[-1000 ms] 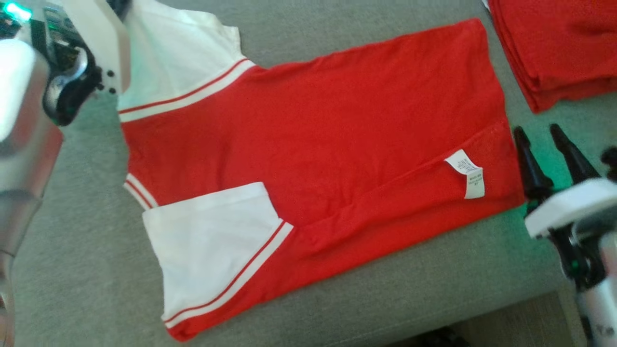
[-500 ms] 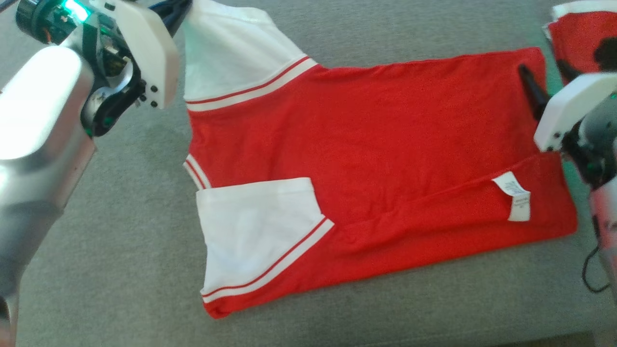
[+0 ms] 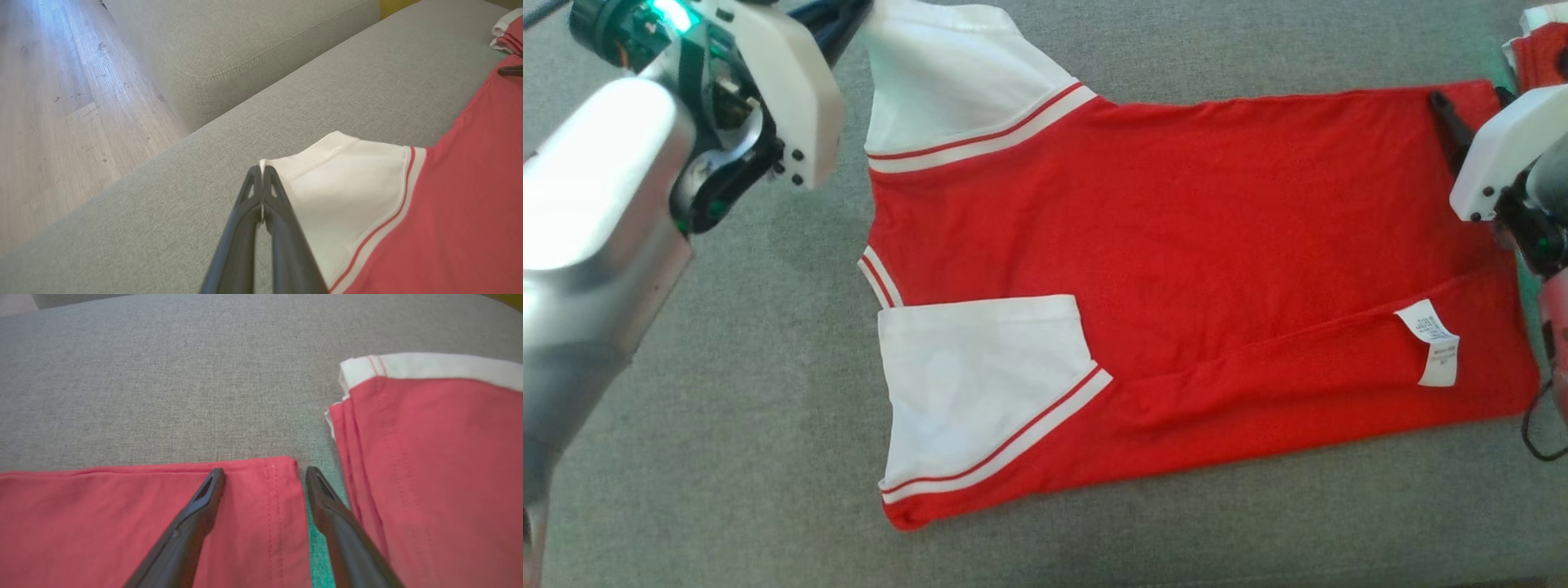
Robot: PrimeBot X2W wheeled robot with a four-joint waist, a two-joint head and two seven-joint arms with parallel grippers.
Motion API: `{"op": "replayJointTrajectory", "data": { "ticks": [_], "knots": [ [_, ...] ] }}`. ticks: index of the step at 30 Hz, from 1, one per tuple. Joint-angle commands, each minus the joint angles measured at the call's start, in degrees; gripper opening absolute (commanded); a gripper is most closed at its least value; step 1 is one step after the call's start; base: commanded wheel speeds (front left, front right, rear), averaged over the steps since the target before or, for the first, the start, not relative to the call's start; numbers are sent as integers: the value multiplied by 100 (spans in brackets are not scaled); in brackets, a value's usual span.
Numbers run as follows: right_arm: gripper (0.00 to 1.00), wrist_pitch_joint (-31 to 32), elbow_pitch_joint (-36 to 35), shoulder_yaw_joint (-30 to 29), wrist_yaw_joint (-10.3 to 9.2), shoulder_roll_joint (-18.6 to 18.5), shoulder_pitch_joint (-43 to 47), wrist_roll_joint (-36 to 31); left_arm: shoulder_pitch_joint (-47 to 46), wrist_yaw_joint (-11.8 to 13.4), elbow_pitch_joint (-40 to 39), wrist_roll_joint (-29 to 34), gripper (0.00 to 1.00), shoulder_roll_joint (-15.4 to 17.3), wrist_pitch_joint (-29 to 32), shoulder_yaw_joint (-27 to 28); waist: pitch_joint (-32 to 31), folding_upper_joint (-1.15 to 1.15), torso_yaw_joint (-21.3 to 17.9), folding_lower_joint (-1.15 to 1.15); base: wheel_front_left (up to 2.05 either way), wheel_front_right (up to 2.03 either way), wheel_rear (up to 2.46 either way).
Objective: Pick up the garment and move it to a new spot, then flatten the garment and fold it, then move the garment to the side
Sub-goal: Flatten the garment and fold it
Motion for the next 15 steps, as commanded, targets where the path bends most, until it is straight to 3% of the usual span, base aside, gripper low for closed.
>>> {"op": "replayJointTrajectory", "data": {
  "ticks": [1, 8, 13, 15],
  "knots": [
    [100, -61, -88, 99, -4, -24, -172, 40, -422, 10, -142, -47, 0, 296, -67, 202, 15, 0, -18, 0, 0, 0, 0],
    [99, -262, 98, 252, -4, -54, -278, -31, -461, 10, -96, -75, 0, 298, -92, 143, 39, 0, -56, 0, 0, 0, 0],
    [51, -342, 269, 349, -4, -84, -371, 17, -492, 10, -41, -99, 0, 302, -106, 84, 35, 0, -74, 0, 0, 0, 0],
    [44, -361, 323, 387, -4, -99, -403, 37, -504, 10, -17, -114, 0, 299, -120, 65, 31, 0, -75, 0, 0, 0, 0]
  ]
}}
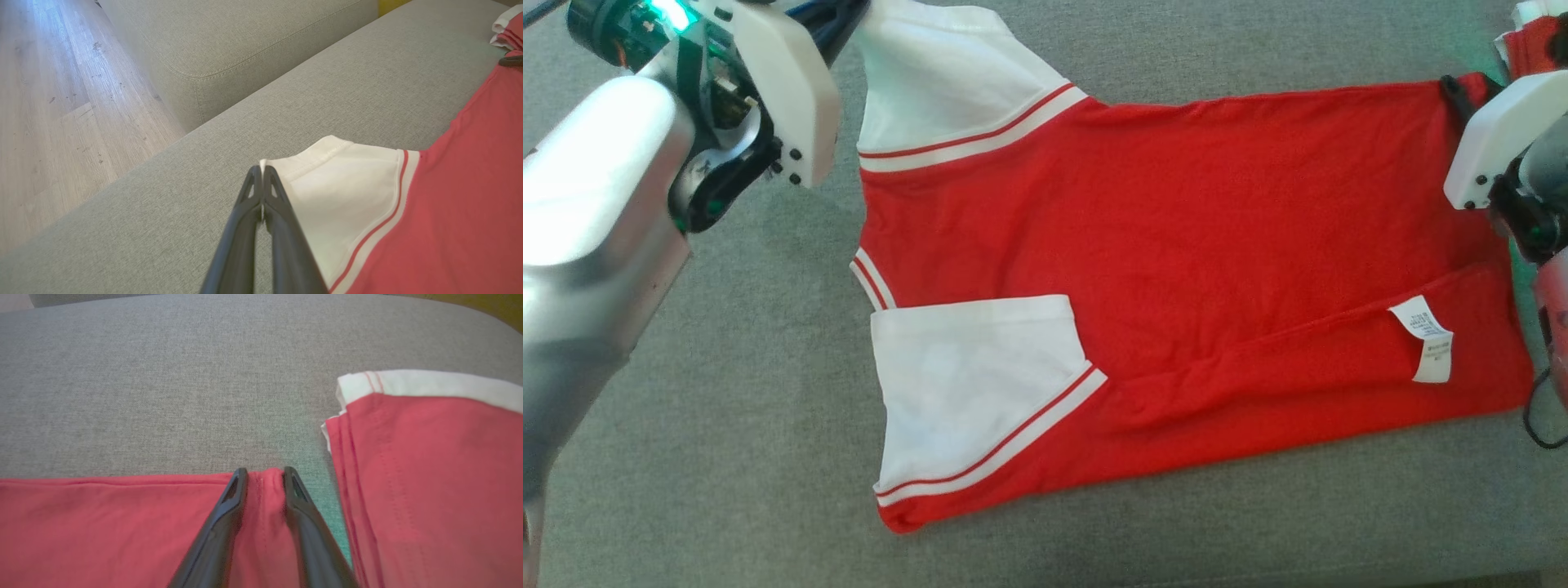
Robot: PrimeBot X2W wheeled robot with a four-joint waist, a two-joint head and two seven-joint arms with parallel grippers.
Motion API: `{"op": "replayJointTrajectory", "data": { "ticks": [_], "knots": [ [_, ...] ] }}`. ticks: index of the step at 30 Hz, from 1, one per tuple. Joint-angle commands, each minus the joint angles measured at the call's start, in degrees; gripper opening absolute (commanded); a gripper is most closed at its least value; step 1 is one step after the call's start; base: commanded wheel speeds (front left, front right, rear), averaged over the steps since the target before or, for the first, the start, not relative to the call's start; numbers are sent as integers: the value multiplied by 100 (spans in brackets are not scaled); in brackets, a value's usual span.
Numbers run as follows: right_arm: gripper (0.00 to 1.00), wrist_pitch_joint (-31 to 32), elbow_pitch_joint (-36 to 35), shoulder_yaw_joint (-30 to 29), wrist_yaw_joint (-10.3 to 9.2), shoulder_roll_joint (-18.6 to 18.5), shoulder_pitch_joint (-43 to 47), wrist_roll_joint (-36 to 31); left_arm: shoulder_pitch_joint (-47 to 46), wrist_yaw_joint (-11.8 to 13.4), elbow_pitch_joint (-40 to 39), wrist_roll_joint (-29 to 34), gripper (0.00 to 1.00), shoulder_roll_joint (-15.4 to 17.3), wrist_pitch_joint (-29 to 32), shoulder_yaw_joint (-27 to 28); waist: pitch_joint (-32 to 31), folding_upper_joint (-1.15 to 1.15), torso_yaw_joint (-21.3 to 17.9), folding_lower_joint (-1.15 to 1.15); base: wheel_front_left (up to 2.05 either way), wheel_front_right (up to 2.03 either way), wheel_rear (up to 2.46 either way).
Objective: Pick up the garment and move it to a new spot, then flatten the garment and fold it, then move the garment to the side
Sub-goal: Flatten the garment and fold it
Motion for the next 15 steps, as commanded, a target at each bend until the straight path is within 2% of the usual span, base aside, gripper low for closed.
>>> {"op": "replayJointTrajectory", "data": {
  "ticks": [1, 4, 7, 9, 15],
  "knots": [
    [41, -43, -115, 69, -4, -81, -80, 49, -403, 10, -106, -35, 0, 268, -32, 227, -2, 0, 2, 0, 0, 0, 0],
    [29, -78, -53, 112, -4, -117, -123, 50, -413, 10, -88, -54, 0, 262, -51, 202, 4, 0, 11, 0, 0, 0, 0],
    [25, -120, -4, 146, -4, -142, -173, 12, -432, 10, -71, -61, 0, 265, -94, 167, 9, 0, 23, 0, 0, 0, 0],
    [2, -177, 16, 156, -4, -164, -219, -19, -454, 10, -62, -41, 0, 269, -145, 148, 11, 0, 32, 0, 0, 0, 0],
    [0, -360, 56, 181, -4, -169, -341, -121, -554, 10, 25, 111, 0, 277, -548, 140, -11, 0, 40, 0, 0, 0, 0]
  ]
}}
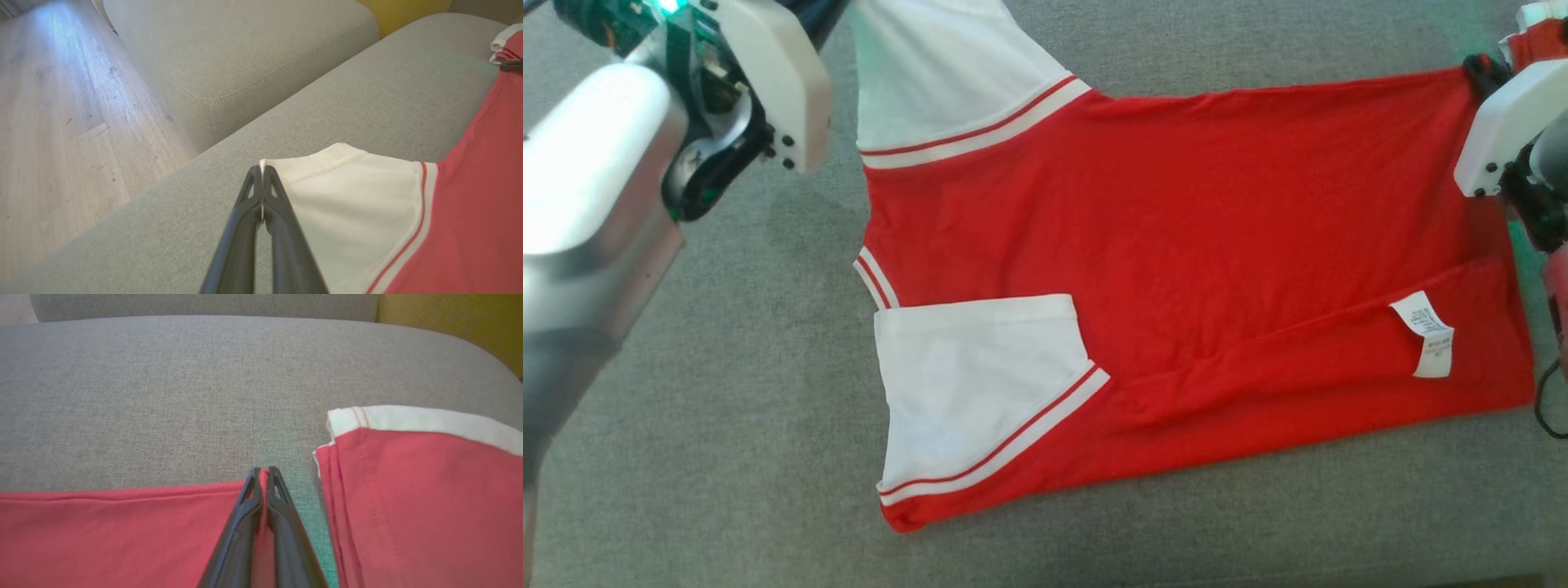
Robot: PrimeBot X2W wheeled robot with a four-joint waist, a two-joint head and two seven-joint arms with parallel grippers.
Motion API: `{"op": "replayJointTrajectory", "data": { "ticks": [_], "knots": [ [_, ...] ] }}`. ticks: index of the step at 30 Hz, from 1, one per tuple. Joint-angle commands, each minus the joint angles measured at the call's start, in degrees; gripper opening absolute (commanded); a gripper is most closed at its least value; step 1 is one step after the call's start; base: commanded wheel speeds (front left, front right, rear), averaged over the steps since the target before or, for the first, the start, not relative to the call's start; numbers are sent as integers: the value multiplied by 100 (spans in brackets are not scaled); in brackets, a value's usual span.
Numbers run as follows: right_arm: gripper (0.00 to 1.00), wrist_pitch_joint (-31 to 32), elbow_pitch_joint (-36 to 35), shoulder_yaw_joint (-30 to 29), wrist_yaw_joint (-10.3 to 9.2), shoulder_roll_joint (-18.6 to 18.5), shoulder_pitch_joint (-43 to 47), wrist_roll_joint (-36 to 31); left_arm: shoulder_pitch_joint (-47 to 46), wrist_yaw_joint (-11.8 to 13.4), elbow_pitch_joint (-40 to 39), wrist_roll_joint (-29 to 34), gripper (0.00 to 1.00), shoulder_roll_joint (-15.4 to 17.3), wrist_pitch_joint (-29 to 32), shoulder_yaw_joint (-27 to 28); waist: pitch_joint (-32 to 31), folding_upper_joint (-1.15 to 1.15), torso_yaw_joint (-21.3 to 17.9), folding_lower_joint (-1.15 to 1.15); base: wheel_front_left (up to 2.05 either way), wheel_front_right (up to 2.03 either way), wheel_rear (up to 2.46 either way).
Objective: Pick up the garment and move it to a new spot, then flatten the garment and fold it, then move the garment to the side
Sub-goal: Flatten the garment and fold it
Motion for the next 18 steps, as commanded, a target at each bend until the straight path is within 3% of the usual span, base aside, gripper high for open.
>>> {"op": "replayJointTrajectory", "data": {
  "ticks": [1, 10, 18],
  "knots": [
    [0, -143, -170, 19, -4, -96, -138, -55, -443, 10, -63, 101, 0, 265, -175, 244, 0, 0, 1, 0, 0, 0, 0],
    [0, -1031, -75, -327, -4, -143, -278, -185, -726, 57, 191, 349, 0, 183, -1090, 431, -16, 0, 41, 0, 0, 0, 0],
    [0, -1526, -107, -556, -4, -59, 88, -70, -338, 48, 63, 91, 0, 147, -1303, 441, -227, 0, 150, 0, 0, 0, 0]
  ]
}}
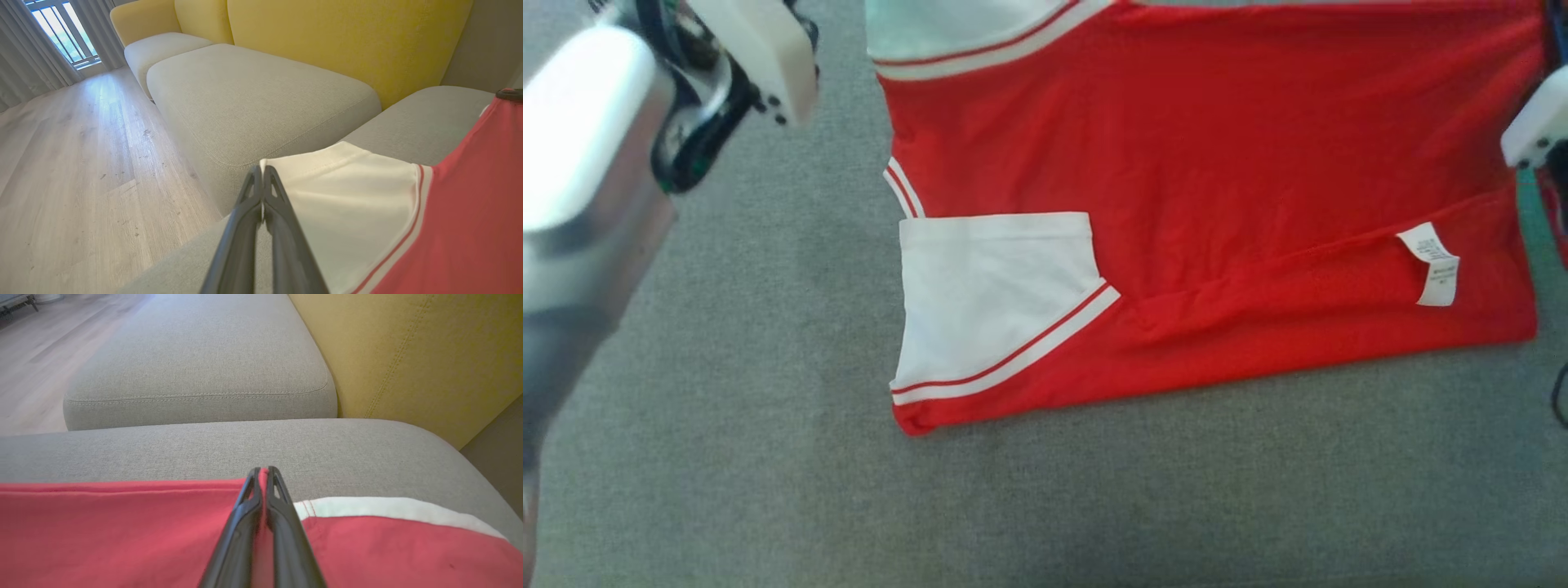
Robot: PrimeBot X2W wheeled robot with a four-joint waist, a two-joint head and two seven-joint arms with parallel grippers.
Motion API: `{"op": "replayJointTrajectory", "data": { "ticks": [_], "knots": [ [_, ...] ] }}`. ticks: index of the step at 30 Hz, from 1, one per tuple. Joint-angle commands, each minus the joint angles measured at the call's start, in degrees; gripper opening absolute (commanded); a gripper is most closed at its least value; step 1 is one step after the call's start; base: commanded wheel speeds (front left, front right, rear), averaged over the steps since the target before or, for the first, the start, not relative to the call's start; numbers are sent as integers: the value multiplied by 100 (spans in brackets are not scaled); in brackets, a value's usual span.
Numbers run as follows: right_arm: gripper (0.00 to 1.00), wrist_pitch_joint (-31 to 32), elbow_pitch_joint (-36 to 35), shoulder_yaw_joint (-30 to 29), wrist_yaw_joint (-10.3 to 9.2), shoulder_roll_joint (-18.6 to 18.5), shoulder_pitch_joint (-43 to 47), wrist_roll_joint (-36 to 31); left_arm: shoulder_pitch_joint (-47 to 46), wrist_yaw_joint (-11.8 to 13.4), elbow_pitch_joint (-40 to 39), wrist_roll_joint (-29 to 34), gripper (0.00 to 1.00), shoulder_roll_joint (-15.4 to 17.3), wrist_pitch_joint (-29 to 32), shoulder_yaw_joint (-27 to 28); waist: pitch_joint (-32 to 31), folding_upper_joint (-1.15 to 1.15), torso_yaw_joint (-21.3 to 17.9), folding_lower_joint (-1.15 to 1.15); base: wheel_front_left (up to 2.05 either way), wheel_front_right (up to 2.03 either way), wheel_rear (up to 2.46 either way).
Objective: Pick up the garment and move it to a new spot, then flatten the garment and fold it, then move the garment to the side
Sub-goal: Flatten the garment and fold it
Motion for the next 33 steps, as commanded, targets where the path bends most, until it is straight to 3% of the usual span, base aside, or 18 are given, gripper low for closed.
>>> {"op": "replayJointTrajectory", "data": {
  "ticks": [1, 11, 22, 27, 33],
  "knots": [
    [0, -107, -222, 25, -4, 1, 256, 66, 18, 48, -224, -86, 0, 271, -67, 317, -99, 0, 42, 0, 0, 0, 0],
    [0, -247, -752, 75, -4, -205, 1108, 308, 1158, 456, -1427, -305, 0, 713, -169, 264, -384, 0, 162, 0, 0, 0, 0],
    [0, -154, -1460, -307, -4, -417, 2350, 542, 2783, 1462, -3193, -392, 0, 1273, -300, 75, -658, 0, 360, 0, 0, 0, 0],
    [0, -61, -1777, -529, -4, -389, 2876, 574, 3388, 1772, -3624, -492, 0, 1353, -449, -6, -702, 0, 437, 0, 0, 0, 0],
    [0, 89, -2167, -835, -4, -306, 3433, 508, 3887, 1975, -3796, -595, 0, 1260, -604, -143, -725, 0, 479, 0, 0, 0, 0]
  ]
}}
